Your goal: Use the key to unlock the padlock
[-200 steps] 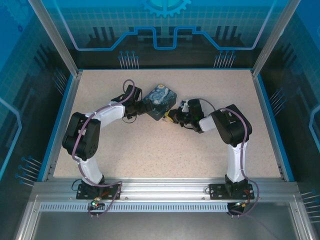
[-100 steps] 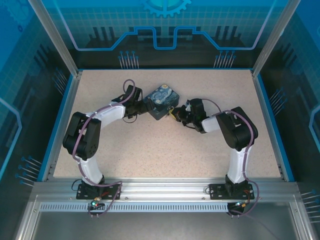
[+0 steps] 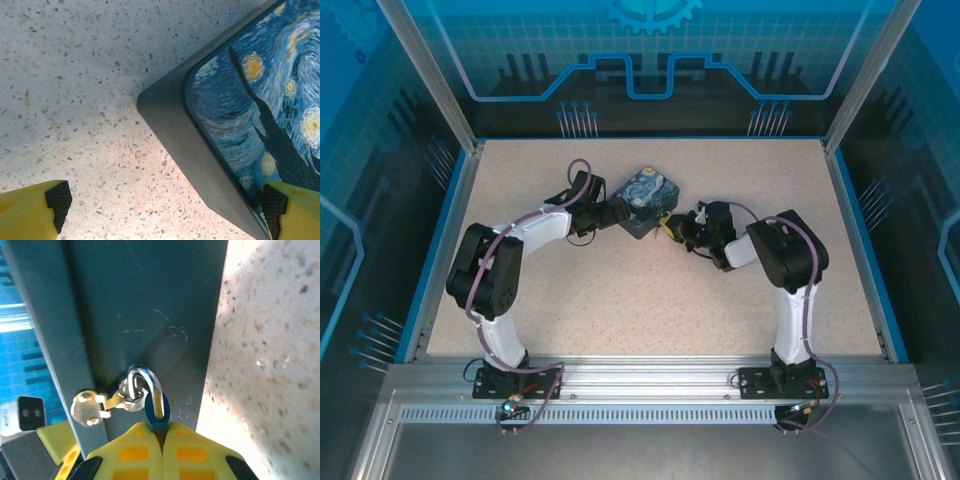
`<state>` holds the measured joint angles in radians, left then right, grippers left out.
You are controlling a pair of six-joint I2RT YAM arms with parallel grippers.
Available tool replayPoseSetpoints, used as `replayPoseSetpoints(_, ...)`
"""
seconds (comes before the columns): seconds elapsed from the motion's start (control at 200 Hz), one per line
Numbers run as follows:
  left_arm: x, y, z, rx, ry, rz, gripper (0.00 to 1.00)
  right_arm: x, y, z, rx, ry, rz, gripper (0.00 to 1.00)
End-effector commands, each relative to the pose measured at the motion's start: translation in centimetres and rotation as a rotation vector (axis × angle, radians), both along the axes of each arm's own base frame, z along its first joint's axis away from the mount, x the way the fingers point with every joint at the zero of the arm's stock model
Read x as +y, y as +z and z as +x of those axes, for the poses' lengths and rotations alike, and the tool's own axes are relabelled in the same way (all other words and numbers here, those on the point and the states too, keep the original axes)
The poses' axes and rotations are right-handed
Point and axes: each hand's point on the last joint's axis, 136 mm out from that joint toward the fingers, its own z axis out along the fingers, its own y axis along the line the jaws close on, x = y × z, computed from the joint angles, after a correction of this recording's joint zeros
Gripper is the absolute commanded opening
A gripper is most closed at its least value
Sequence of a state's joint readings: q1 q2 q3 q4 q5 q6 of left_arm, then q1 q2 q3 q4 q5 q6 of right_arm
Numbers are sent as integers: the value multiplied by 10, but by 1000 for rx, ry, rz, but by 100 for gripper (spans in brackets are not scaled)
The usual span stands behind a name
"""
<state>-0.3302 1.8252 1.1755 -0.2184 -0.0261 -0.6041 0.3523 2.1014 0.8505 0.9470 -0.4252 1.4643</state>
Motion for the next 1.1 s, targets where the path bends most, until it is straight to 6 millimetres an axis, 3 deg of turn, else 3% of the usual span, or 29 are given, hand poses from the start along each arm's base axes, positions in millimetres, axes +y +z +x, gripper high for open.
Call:
replayPoseSetpoints(0.0,33,-60,-50,245,43,140,97,-10,2,24,25,-80,97,0)
replayPoseSetpoints(0.16,33,-58,-49,243,37,146,97,-17,-3,8,85,15,-174,0)
replayPoseSetpoints(0.355,33,-59,-48,246,37,146,97,-51,-4,-7,151,93,-588,0)
replayPoseSetpoints(0.66,33,-58,-46,246,34,143,97,-78,-21,-13,214,173,-909,0)
replayPoseSetpoints(0.76,32,-58,-47,248,33,143,97,-81,-28,-15,228,170,-925,0)
replayPoseSetpoints(0.885,32,-58,-47,246,34,144,96,-71,-28,-11,192,158,-823,0)
replayPoseSetpoints(1.095,31,-52,-45,232,33,132,97,-42,-4,7,21,163,-507,0)
